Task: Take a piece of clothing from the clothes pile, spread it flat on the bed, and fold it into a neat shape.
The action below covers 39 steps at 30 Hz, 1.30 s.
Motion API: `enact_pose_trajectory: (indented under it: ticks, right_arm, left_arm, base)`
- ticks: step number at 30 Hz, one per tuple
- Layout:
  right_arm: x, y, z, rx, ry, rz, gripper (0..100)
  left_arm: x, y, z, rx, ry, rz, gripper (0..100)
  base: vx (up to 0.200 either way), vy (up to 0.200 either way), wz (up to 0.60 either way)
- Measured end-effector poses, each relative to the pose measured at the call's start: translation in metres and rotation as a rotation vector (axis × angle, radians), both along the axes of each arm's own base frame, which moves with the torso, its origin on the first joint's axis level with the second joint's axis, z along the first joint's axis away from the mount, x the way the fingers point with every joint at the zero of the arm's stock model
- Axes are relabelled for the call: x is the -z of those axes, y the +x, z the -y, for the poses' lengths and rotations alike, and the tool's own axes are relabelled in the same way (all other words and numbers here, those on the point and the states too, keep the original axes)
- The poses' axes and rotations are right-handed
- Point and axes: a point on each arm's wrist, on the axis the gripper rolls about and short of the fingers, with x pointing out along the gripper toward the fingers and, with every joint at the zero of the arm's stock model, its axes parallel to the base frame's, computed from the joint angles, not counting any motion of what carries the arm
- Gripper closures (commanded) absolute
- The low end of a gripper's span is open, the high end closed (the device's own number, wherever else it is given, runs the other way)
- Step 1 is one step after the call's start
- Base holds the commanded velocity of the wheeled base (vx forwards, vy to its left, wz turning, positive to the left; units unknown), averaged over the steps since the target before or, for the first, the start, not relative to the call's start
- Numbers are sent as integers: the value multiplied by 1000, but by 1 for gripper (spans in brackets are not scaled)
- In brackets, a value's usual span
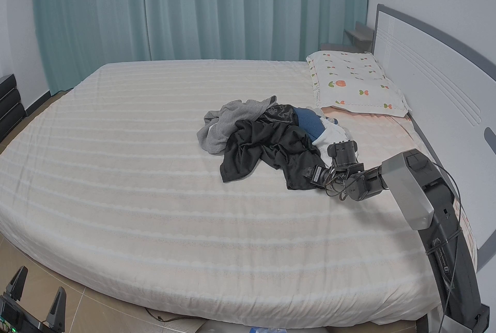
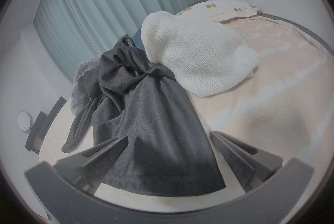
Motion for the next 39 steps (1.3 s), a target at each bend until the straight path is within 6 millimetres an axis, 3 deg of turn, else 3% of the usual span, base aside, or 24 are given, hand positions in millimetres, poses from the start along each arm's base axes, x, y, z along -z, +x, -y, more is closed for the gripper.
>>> enact_pose_trajectory:
  ticks: [1,10,23,31,39]
  right_arm:
    - [1,1,-1,0,0,1,100]
    - [4,-2,-14,-27,0,4,100]
    - [-10,-20,-1,-12,32,40,100]
    - [-25,-69,12,-39,126,14,100]
    - [-76,-141,23,-71,245,48,100]
  left_arm:
    - [0,0,0,0,0,0,0]
    - [0,0,0,0,0,0,0]
    - [0,0,0,0,0,0,0]
    - [0,0,0,0,0,0,0]
    - [0,0,0,0,0,0,0]
  base:
    - [0,0,0]
    - [0,0,0]
    - [0,0,0]
    - [0,0,0]
    - [0,0,0]
